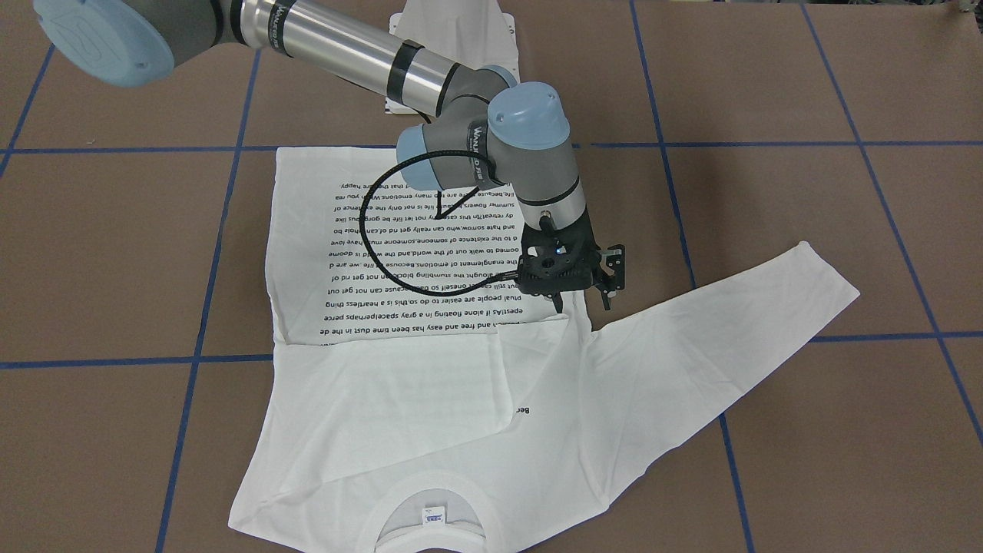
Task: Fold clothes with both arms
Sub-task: 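Carry the sleeve with the right gripper across the shirt toward the collar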
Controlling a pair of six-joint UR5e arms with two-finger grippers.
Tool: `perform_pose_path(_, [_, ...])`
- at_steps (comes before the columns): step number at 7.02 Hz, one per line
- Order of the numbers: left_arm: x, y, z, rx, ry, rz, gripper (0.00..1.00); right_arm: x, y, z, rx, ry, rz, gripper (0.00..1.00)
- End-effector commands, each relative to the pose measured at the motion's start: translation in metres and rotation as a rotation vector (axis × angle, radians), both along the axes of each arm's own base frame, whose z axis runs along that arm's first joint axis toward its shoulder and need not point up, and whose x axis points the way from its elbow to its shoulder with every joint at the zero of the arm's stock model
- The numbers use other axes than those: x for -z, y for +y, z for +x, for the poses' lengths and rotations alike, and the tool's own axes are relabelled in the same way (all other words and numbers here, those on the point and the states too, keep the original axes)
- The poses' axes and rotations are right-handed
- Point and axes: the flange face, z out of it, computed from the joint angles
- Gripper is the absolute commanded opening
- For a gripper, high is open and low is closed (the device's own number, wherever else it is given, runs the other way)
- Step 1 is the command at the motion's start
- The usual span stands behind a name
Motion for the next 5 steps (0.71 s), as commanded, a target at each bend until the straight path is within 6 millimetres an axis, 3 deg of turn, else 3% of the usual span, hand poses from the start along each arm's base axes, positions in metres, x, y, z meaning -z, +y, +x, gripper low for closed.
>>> perform_pose_path(1, [0.004, 0.002, 0.037, -0.044, 0.047, -0.011, 1.0, 0.0, 0.008, 0.02, -0.011, -0.025, -0.043, 0.99])
perform_pose_path(2, [0.008, 0.003, 0.083, -0.078, 0.088, -0.062, 1.0, -0.022, 0.009, 0.055, -0.017, 0.008, -0.07, 0.99])
perform_pose_path(3, [-0.002, 0.005, 0.119, -0.116, 0.096, -0.093, 1.0, -0.056, 0.001, 0.09, 0.009, 0.018, -0.113, 0.99])
perform_pose_path(4, [-0.011, 0.005, 0.14, -0.111, 0.099, -0.162, 1.0, -0.104, 0.0, 0.139, 0.047, 0.011, -0.145, 0.99])
perform_pose_path(5, [-0.004, 0.001, 0.17, -0.056, 0.111, -0.256, 0.97, -0.143, 0.002, 0.184, 0.037, 0.009, -0.162, 0.99])
